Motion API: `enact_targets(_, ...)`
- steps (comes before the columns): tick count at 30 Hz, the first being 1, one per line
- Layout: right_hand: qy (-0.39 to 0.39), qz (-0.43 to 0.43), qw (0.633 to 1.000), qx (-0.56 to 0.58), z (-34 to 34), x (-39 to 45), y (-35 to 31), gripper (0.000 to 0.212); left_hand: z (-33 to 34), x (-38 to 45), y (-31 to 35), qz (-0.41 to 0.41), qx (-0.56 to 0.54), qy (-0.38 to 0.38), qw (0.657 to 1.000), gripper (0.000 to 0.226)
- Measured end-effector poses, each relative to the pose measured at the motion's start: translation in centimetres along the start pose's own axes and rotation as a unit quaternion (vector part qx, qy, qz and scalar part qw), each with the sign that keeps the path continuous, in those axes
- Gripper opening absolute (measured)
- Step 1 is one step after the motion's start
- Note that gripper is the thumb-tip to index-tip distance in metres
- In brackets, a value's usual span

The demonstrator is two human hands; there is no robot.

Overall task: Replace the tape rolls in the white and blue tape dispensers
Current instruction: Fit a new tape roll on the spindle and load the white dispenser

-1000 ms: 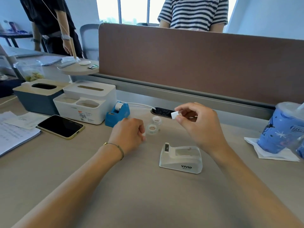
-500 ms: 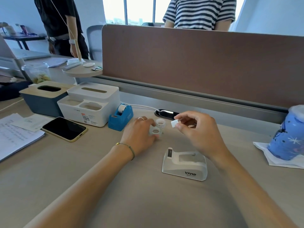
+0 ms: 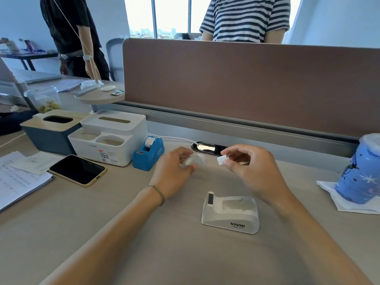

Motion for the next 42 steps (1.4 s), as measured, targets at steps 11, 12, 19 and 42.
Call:
enact_targets(11,0.064,-0.106,0.991,-0.050,-1.0,-1.0,-4.1,0.016,0.8,-3.0,2.4,-0.085,-0.322,-0.138,0.933,0.026)
enact_targets(12,0.061,-0.120,0.989,-0.063,-0.8,-1.1,-4.5,0.017,1.0,-3.2,2.6,-0.086,-0.333,-0.146,0.928,0.027)
enact_targets(19,0.057,-0.169,0.976,-0.128,-0.2,-1.5,-5.6,0.010,1.7,-3.6,3.1,-0.081,-0.364,-0.164,0.913,0.030)
enact_targets(42,-0.035,-0.206,0.959,-0.193,1.0,-1.2,-6.8,0.019,1.6,-4.9,4.8,0.003,-0.335,-0.138,0.932,0.025)
Point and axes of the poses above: each hand's wrist, its own x-axis towards the middle knuckle, its own z-axis out of the palm, y = z × x, the point moved 10 cm from there along x, towards the middle knuckle, and after that the axes turned 9 degrees about -z, right-handed, at the moved point
